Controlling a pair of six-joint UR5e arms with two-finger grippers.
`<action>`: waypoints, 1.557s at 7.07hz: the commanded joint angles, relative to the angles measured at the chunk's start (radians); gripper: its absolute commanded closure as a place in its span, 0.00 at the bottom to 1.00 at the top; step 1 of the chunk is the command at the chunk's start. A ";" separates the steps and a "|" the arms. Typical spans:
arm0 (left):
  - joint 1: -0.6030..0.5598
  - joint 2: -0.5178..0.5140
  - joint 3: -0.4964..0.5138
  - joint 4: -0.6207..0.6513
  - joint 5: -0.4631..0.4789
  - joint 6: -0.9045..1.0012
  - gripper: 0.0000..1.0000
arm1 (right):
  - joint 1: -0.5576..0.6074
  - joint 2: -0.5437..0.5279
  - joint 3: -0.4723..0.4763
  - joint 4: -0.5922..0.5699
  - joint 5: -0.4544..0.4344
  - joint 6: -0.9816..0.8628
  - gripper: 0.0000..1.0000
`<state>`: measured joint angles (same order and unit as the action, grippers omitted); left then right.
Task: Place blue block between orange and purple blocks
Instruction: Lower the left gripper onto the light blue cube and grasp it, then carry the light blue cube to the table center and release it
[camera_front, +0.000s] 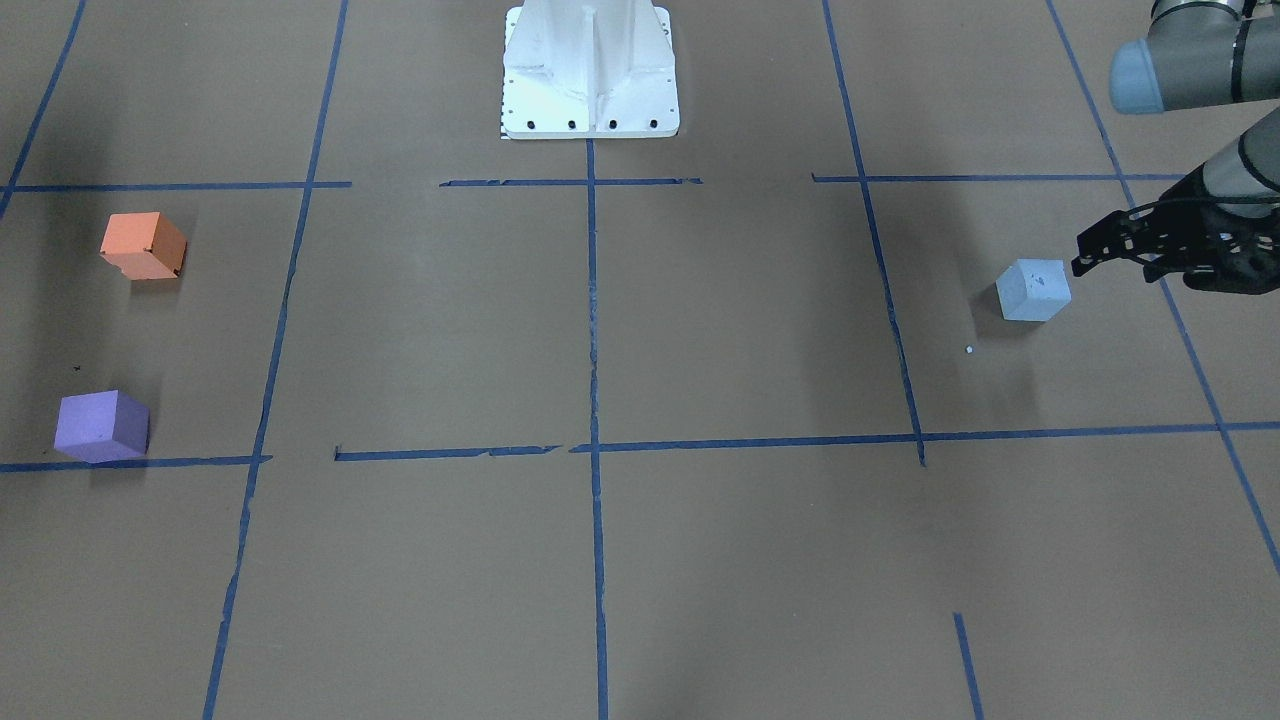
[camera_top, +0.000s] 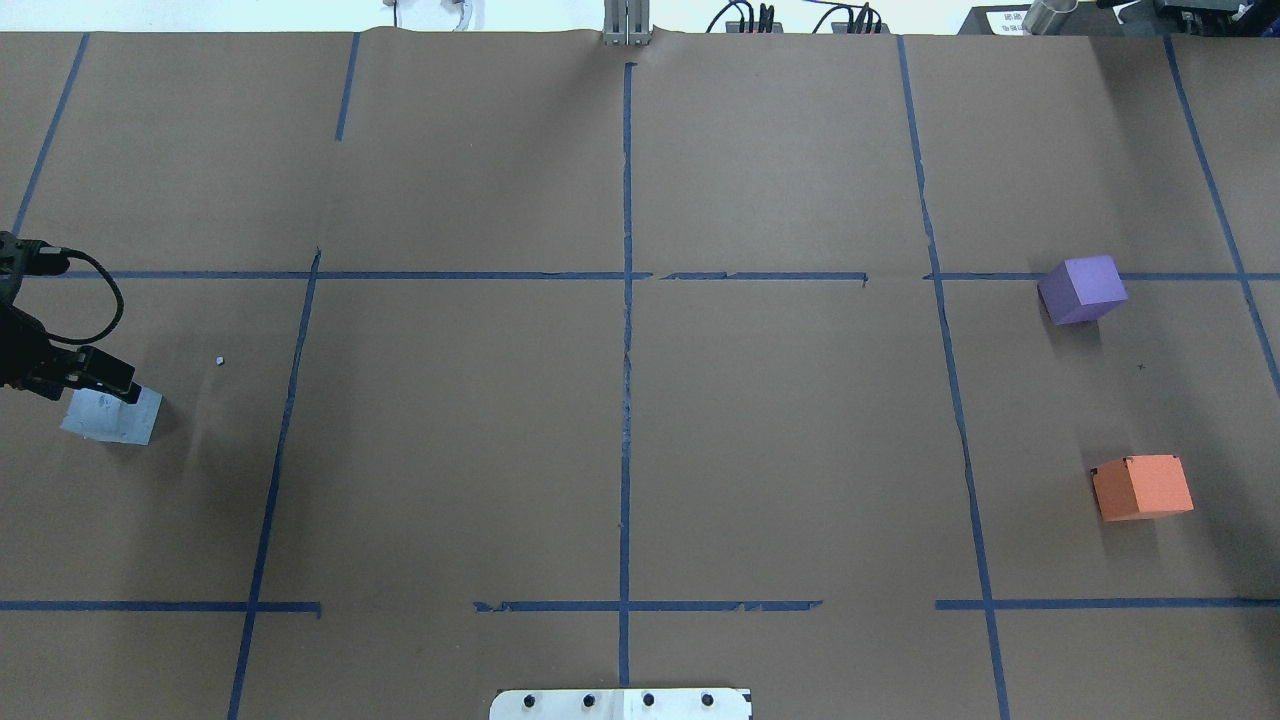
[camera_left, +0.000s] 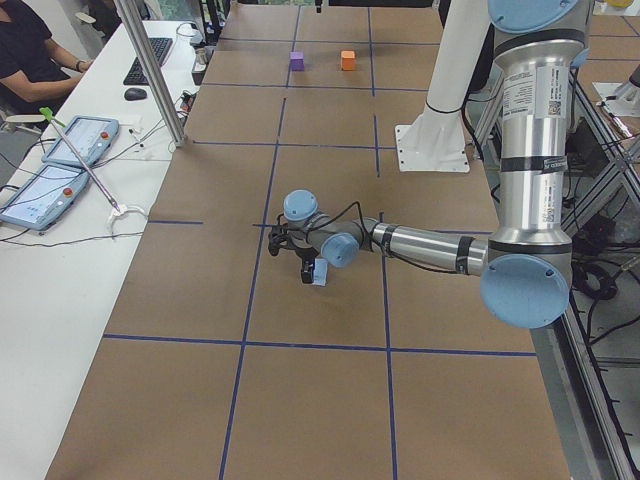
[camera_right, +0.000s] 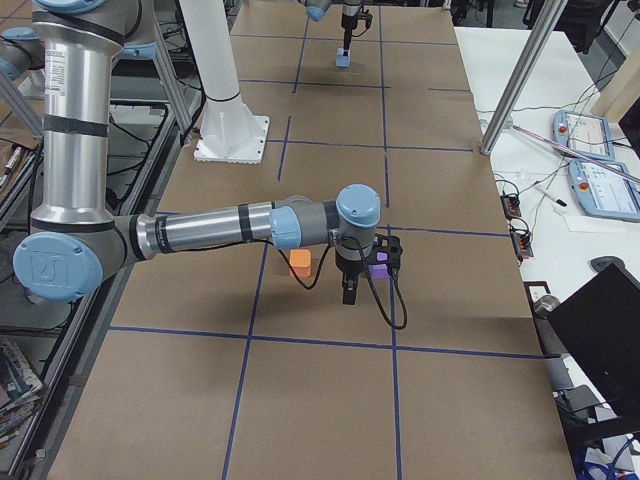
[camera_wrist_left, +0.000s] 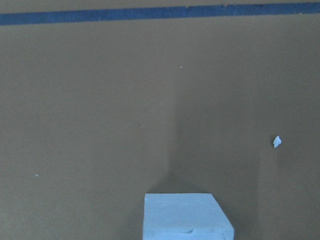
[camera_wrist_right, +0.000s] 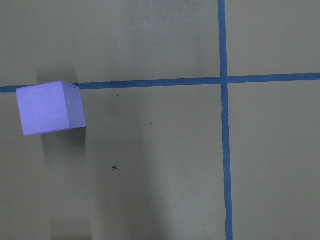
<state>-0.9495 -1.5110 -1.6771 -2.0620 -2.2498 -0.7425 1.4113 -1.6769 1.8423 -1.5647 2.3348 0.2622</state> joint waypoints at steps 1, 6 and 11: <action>0.056 -0.011 0.036 -0.020 0.044 -0.014 0.07 | -0.005 0.000 0.000 0.000 0.001 0.000 0.00; 0.207 -0.440 -0.150 0.128 0.061 -0.427 1.00 | -0.012 0.002 0.002 0.020 0.023 0.003 0.00; 0.500 -0.916 0.276 0.333 0.421 -0.454 0.92 | -0.038 0.002 0.002 0.020 0.057 0.003 0.00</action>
<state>-0.4750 -2.3865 -1.4853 -1.7305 -1.8619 -1.1955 1.3806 -1.6751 1.8438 -1.5447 2.3883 0.2654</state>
